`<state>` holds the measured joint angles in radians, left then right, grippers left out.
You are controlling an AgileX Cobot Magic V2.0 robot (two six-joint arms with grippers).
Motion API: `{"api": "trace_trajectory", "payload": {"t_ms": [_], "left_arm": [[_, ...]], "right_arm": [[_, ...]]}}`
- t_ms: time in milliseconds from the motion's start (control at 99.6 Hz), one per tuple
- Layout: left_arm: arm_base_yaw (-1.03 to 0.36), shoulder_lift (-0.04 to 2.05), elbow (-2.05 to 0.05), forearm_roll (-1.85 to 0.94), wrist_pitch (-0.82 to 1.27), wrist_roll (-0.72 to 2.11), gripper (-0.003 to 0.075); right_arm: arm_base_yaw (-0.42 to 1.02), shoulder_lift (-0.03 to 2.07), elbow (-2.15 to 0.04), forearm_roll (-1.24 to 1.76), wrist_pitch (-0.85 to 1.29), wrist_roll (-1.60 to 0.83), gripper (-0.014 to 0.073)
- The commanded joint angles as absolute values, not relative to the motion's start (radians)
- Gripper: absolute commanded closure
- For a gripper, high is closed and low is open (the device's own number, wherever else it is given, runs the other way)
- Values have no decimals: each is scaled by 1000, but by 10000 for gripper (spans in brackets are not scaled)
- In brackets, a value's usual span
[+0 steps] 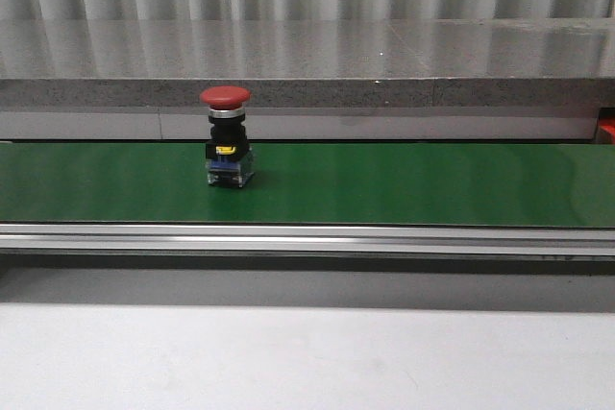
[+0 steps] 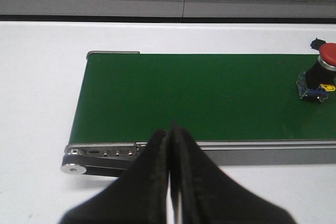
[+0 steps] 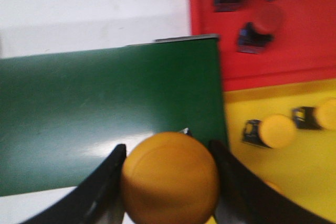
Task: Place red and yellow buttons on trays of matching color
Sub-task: 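Carry the yellow button into the yellow tray and open the right gripper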
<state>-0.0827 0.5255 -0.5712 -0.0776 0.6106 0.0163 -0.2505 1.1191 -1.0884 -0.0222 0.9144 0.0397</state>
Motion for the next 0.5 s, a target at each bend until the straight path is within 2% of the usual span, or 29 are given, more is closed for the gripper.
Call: {"api": "trace_trajectory", "payload": {"t_ms": [0,231,492], "left_arm": [[-91,526,-600,-83,541,17,739],[-91,526,-600,-83,541,17,739],[-91,526,-600,-83,541,17,739]], "right_arm": [[-378,1068,-1101,-35,871,48,498],[-669,1102,-1026,-35,722,136,498],[-728,1210,-939,-35,589,182,498]]}}
